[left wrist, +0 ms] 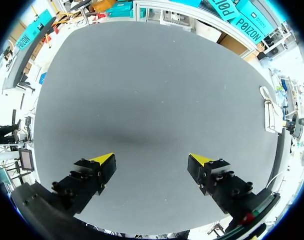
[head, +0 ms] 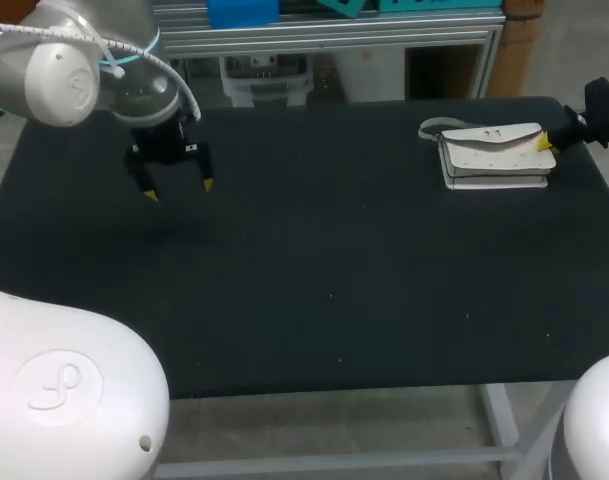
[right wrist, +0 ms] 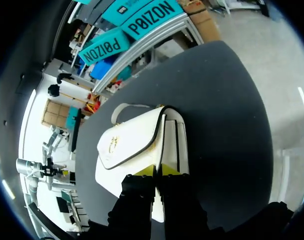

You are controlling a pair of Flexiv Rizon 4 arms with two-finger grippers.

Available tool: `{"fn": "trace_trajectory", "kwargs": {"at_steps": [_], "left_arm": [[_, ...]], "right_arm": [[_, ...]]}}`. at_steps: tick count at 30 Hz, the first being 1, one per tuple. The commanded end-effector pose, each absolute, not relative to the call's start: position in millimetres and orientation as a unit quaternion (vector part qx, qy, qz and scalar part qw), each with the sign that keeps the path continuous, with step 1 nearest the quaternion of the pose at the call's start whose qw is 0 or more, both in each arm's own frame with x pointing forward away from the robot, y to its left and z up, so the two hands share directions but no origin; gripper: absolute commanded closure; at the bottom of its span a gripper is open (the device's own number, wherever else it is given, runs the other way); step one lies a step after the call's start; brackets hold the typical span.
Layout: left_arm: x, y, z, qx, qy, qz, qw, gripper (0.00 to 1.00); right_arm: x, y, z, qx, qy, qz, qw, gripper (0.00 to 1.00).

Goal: Pick up the bag, open it, inspect its contents, close it, and place it on the opposite side

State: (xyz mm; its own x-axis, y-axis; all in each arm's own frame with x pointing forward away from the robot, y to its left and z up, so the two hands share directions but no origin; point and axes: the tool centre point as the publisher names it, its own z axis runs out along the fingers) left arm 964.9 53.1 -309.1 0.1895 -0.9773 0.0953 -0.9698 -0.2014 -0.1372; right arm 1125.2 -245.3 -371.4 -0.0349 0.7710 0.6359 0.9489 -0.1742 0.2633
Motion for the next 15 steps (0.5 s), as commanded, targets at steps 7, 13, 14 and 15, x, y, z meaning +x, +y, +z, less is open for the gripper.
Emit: {"fn": "trace_trajectory", "kwargs": {"at_steps": [7,13,14,15], "left_arm": [[965.5,47.2,-307.4,-0.771,0.631,-0.082,0.026,0.0],[964.0,46.0,-305.5,-0.77,0.631,-0.083,0.03,0.0],[963.9,46.0,-305.2,-0.771,0.631,-0.083,0.03,0.0],[963.8,46.0,-305.0,-0.771,0.631,-0.083,0.03,0.0]], "right_arm": [[1139.9,-263.0,-374.9,-0.664,-0.635,-0.337,0.205,1.0],[1145.4,-273.5,-377.1,-0.673,-0.63,-0.327,0.21,1.0],[1146.9,-276.3,-377.0,-0.674,-0.628,-0.326,0.211,1.0],[1148.7,-279.4,-376.9,-0.677,-0.627,-0.323,0.211,1.0]]}}
